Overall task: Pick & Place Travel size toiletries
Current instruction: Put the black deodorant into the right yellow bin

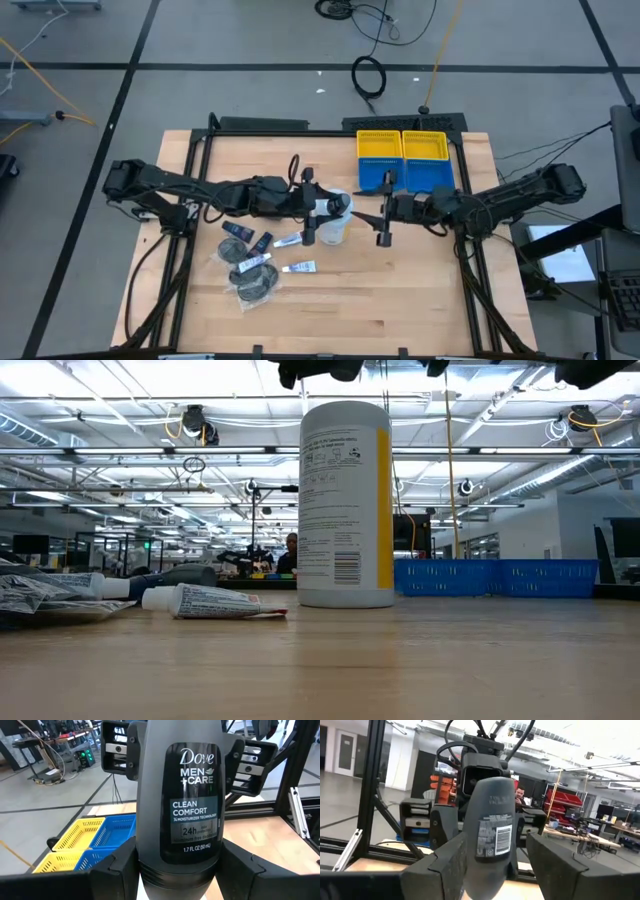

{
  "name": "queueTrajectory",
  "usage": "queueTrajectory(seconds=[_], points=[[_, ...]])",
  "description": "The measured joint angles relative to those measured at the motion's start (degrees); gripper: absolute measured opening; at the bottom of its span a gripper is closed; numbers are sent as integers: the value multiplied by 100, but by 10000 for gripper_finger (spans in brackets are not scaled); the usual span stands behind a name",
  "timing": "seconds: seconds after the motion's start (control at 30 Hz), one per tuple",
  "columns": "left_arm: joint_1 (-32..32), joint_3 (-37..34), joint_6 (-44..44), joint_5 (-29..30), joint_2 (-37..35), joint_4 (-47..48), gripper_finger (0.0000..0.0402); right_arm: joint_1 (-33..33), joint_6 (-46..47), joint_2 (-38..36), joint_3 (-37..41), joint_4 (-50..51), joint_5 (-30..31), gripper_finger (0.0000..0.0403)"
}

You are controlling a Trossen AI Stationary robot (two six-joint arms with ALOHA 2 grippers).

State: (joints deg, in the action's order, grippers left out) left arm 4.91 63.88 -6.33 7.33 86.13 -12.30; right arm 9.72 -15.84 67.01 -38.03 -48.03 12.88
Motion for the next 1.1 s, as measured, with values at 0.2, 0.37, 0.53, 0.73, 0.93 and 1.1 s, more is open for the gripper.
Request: queueTrajectory(seconds=[0.2,0.37,0.53,0.73,0.93,1.1], points=[[0,0,0,0,0,14,191,-2,3,27,-34,-135,29,253],[0,0,-90,0,0,-38,191,-2,9,52,-34,-380,55,291],[-7,0,-118,12,-2,-254,191,-8,11,208,-50,-501,52,298],[-28,7,-261,17,65,-516,191,-128,12,607,-343,-654,33,288],[-48,2,-265,15,198,-451,191,-309,225,985,-666,-624,-288,286],[-44,7,-293,26,253,-508,191,-445,562,1167,-740,-605,-428,275]])
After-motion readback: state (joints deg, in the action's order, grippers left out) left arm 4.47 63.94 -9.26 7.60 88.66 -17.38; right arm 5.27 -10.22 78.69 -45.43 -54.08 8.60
